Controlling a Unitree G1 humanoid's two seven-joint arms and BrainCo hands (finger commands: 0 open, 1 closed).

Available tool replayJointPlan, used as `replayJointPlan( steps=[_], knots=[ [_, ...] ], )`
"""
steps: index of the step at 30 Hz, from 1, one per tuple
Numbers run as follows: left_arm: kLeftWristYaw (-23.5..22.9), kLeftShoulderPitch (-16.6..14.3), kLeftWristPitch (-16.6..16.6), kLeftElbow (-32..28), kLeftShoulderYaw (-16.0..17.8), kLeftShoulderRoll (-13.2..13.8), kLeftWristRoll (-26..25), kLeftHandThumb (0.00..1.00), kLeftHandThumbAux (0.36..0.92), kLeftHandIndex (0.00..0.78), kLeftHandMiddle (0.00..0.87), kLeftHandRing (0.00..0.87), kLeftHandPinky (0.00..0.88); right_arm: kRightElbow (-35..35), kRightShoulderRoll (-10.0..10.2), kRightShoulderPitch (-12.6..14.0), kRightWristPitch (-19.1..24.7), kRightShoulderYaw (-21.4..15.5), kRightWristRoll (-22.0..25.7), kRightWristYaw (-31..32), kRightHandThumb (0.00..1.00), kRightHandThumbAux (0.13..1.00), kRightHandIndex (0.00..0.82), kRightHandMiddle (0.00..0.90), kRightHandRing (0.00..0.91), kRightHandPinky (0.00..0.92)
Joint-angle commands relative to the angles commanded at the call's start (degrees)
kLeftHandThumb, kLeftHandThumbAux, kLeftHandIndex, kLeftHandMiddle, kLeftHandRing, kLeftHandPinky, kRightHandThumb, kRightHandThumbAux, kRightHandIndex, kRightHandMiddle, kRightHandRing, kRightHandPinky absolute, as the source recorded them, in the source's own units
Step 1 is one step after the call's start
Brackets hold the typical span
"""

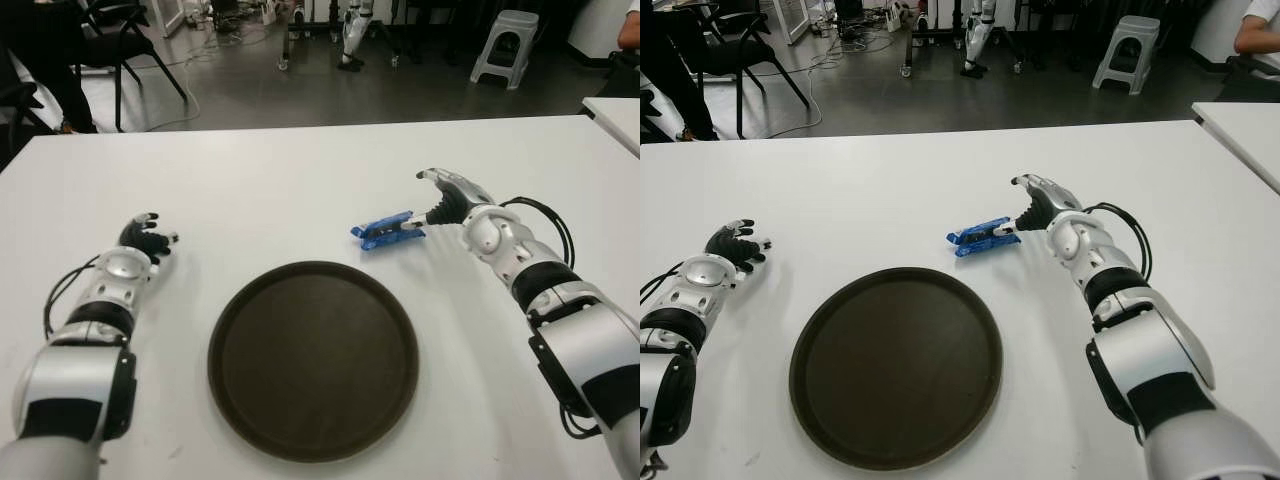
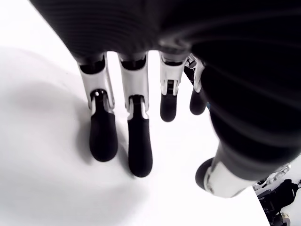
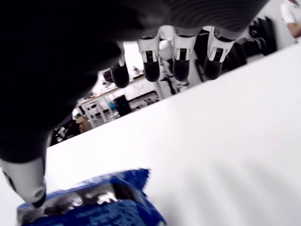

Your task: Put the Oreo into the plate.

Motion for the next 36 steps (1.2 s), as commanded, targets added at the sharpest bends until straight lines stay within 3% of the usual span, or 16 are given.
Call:
replayJointPlan(
  steps=[18,36],
  knots=[
    [0.28,0.15,-0.59,-0.01,-0.24,-0.24,0.10,0.213,0.761,0.118,0.126,0.162,0.188,0.26,-0.36,-0.61,-0.26,2.26,-1.12,3.09,0.000,0.638,0.000,0.000,0.000,0.000],
    [0.33,0.04,-1.15,-0.33,-0.03,-0.70,-0.28,0.213,0.780,0.091,0.120,0.150,0.167,0.42,-2.16,-2.11,-0.73,5.53,-3.78,8.59,0.000,0.640,0.000,0.008,0.000,0.000]
  ],
)
